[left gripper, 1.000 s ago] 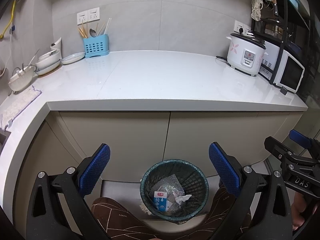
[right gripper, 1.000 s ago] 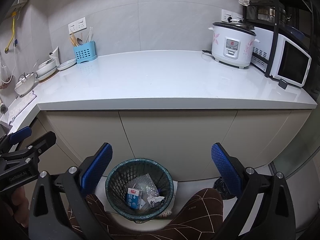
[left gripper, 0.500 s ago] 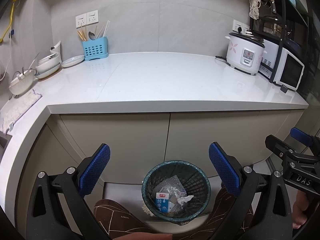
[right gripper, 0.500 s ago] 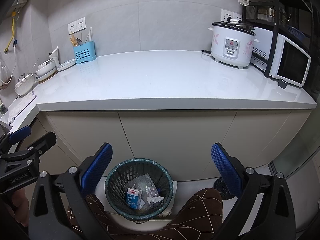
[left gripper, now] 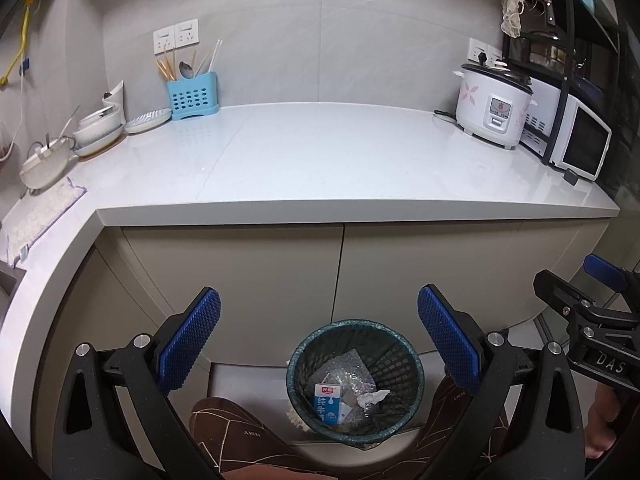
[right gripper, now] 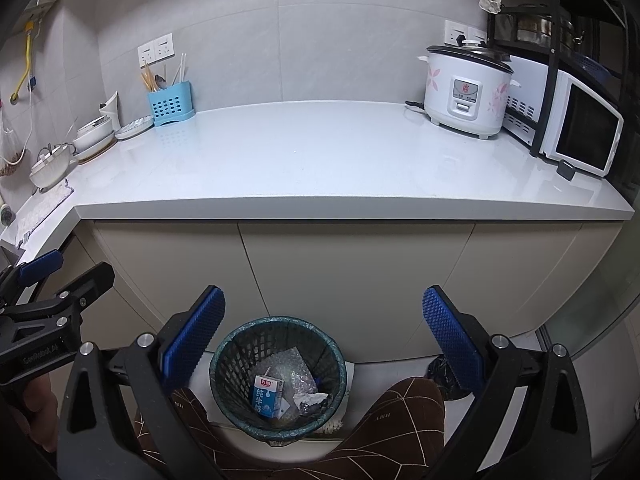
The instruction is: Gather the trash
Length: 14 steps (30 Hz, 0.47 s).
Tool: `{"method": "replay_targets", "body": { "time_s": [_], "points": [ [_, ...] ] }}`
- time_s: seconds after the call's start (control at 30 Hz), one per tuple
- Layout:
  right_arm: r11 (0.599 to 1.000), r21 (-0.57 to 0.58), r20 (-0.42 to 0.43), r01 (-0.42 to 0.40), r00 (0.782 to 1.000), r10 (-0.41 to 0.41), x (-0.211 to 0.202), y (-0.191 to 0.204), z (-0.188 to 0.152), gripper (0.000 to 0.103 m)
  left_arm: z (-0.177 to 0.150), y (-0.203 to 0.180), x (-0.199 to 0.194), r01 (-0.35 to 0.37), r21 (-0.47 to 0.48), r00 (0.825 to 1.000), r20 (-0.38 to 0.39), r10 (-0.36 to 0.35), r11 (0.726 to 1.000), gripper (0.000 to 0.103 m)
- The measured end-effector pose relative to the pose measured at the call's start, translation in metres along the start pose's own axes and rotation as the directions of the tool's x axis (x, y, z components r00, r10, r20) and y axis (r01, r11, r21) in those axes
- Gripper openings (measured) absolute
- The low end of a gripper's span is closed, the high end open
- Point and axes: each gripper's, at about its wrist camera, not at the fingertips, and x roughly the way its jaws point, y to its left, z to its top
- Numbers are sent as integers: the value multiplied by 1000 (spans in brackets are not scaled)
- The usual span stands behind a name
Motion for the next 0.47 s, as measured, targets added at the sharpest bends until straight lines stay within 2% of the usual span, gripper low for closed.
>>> {"method": "replay_targets", "body": {
  "time_s": [0.47],
  "points": [
    [1000,3,0,-4,1000,4,3,1,-2,95,-4,-1,3,23,-5,1000,-3,-23,1000,97]
  ]
}}
